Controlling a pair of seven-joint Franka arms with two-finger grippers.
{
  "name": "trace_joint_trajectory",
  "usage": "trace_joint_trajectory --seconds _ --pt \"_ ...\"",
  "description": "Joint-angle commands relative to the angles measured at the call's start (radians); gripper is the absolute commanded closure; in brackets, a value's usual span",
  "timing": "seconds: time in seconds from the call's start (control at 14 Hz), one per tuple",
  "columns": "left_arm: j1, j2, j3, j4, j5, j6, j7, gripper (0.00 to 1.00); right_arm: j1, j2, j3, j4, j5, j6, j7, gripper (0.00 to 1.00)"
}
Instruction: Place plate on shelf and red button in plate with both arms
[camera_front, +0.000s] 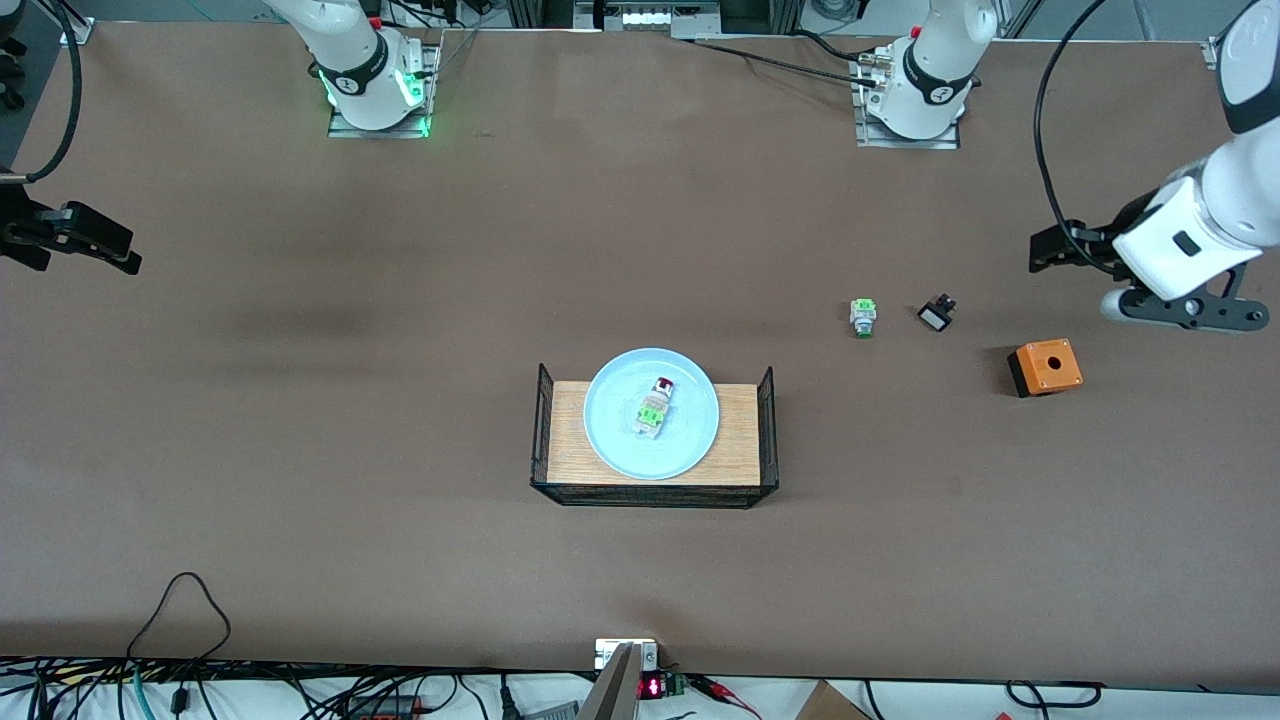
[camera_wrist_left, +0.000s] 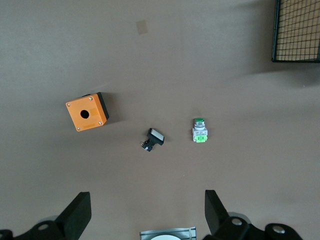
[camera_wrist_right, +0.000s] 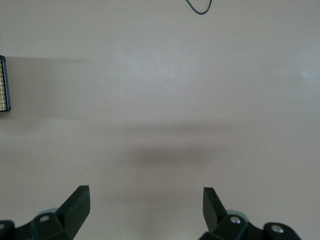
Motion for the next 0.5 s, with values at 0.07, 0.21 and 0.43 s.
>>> trace_joint_trajectory --seconds 0.07,0.21,0.43 --pt "-0.065 -0.014 0.12 -0.012 0.005 0.035 0.002 0.0 -0.002 -0.018 0.001 -0.011 0.017 -0.011 -0.015 0.0" --pt "-0.197 -0.078 0.322 -0.117 -0.007 0.148 0.017 0.0 -0.002 -0.018 0.001 -0.011 0.017 -0.011 -0.015 0.0" --pt "-0.085 -0.209 0.177 -0.294 0.007 0.317 0.016 0.0 -0.002 -0.018 0.0 -0.011 0.017 -0.011 -0.017 0.0"
